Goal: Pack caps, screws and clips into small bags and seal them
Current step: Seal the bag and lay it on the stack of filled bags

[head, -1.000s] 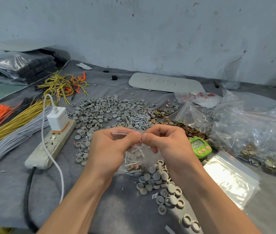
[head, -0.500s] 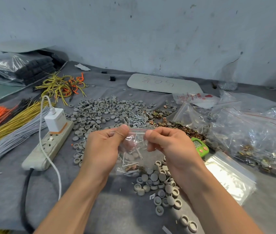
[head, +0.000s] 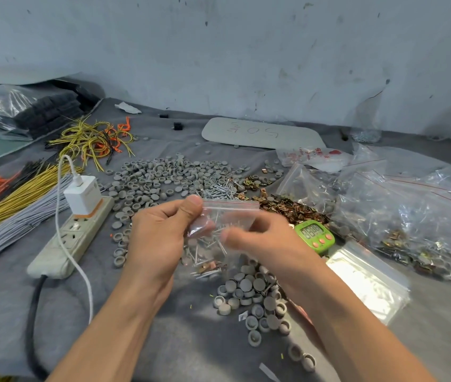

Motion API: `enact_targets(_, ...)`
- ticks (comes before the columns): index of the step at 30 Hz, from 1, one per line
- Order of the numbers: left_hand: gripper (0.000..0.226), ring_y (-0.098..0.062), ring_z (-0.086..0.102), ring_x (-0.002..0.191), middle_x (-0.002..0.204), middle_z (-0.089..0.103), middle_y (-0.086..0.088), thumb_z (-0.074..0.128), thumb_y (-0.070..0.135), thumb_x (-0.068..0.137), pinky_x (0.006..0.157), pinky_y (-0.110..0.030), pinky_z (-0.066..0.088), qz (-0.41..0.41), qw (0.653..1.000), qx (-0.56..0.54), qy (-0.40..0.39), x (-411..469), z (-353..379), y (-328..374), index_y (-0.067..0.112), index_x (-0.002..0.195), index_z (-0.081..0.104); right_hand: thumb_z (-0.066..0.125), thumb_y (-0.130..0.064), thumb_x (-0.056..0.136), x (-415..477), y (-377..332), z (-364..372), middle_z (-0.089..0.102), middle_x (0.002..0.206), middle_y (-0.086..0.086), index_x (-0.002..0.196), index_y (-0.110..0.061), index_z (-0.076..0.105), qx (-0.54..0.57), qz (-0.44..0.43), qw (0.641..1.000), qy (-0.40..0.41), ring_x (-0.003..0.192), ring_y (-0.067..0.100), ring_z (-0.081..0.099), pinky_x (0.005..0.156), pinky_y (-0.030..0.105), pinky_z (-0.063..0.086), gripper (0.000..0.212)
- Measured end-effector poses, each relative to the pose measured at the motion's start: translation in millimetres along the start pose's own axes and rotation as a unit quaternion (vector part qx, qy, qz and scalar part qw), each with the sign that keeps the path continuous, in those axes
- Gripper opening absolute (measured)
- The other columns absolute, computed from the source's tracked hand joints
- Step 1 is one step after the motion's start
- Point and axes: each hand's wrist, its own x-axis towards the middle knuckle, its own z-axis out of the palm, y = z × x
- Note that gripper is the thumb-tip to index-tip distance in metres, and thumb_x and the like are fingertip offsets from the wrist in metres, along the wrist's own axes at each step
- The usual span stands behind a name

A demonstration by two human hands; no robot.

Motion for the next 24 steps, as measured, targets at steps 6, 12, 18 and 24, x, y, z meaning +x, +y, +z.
enact_targets(6,0.031,-0.014,0.076,0.079,0.084,0.079,-0.006,0.073,0.05,0.072,0.067,-0.019,0.058,-0.013,0.999,-0.011,-0.047,0,9,-2,0.022,0.082,0.084,0.074,-0.011,0.091,-2,9,3,0.08,0.087,0.001,0.088,-0.019,0.083,-0.035,-0.009,0.999,0.02,0.083,0.015,0.073,0.082,0.034,0.056,0.012)
enact_targets(12,0.013,-0.012,0.077,0.075,0.081,0.079,0.005,0.085,0.024,0.082,0.066,-0.023,0.059,-0.002,0.969,0.204,-0.139,-14,39,-24,0.033,0.09,0.081,0.073,0.002,0.09,-17,7,-34,0.078,0.077,0.012,0.081,-0.009,0.083,0.075,-0.03,0.987,0.138,0.066,0.017,0.069,0.063,0.025,0.057,0.017)
enact_targets(18,0.026,-0.015,0.071,0.061,0.072,0.077,-0.003,0.079,0.007,0.086,0.054,-0.026,0.056,0.013,0.983,0.157,-0.096,-8,90,-32,0.032,0.081,0.081,0.076,-0.006,0.087,-38,8,-74,0.077,0.075,0.006,0.078,-0.017,0.082,0.039,0.004,0.976,0.214,0.067,0.014,0.068,0.068,0.032,0.055,0.016)
enact_targets(24,0.038,-0.01,0.072,0.071,0.077,0.076,0.012,0.077,0.033,0.075,0.071,-0.031,0.058,0.042,0.969,0.221,-0.099,0,185,-54,0.033,0.112,0.071,0.077,-0.009,0.086,-41,21,-139,0.075,0.066,-0.008,0.072,-0.021,0.079,-0.045,0.032,0.915,0.399,0.058,0.003,0.067,0.057,0.023,0.053,0.019)
